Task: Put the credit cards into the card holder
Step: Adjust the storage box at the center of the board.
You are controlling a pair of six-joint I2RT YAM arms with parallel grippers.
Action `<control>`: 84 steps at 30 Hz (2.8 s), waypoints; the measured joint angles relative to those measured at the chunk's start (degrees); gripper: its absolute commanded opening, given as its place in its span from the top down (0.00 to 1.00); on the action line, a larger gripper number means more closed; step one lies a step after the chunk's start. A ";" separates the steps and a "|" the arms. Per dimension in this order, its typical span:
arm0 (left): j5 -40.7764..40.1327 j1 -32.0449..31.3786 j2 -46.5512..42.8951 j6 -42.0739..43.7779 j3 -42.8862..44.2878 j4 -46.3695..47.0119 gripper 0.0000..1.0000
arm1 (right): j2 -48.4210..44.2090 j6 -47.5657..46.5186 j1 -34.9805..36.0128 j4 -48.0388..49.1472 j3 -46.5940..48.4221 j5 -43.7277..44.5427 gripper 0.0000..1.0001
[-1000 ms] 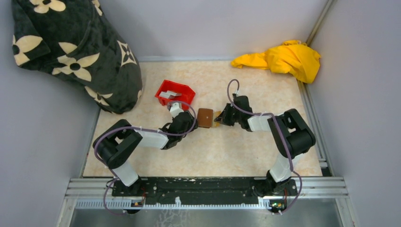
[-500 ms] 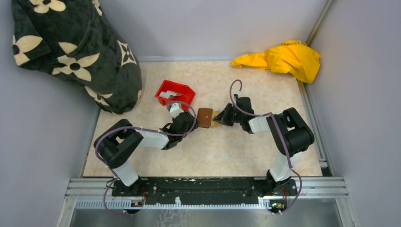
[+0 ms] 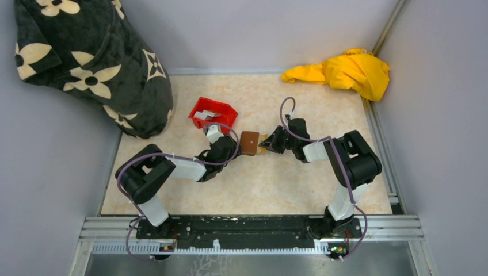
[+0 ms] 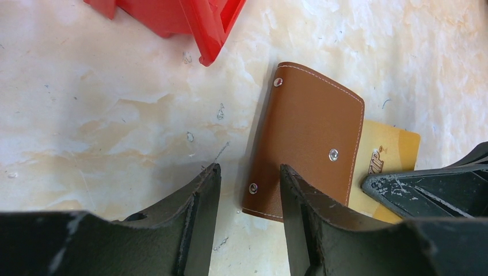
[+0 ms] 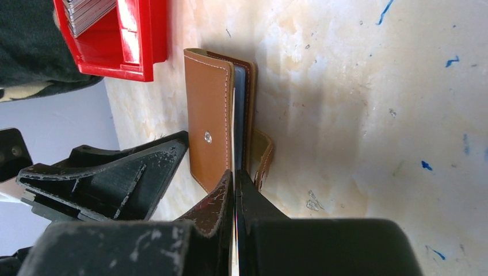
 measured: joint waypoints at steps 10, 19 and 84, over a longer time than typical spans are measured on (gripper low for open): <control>-0.04 0.00 0.00 -0.20 0.02 -0.02 0.49 | -0.02 -1.11 -0.02 -0.94 0.00 0.59 1.00; 0.00 0.00 0.04 -0.20 0.07 0.00 0.49 | 0.35 -1.22 -0.02 -0.52 0.00 0.52 1.00; -0.63 3.96 4.37 -4.85 2.91 1.18 0.66 | 7.32 6.12 -0.50 14.99 -2.25 -3.87 1.00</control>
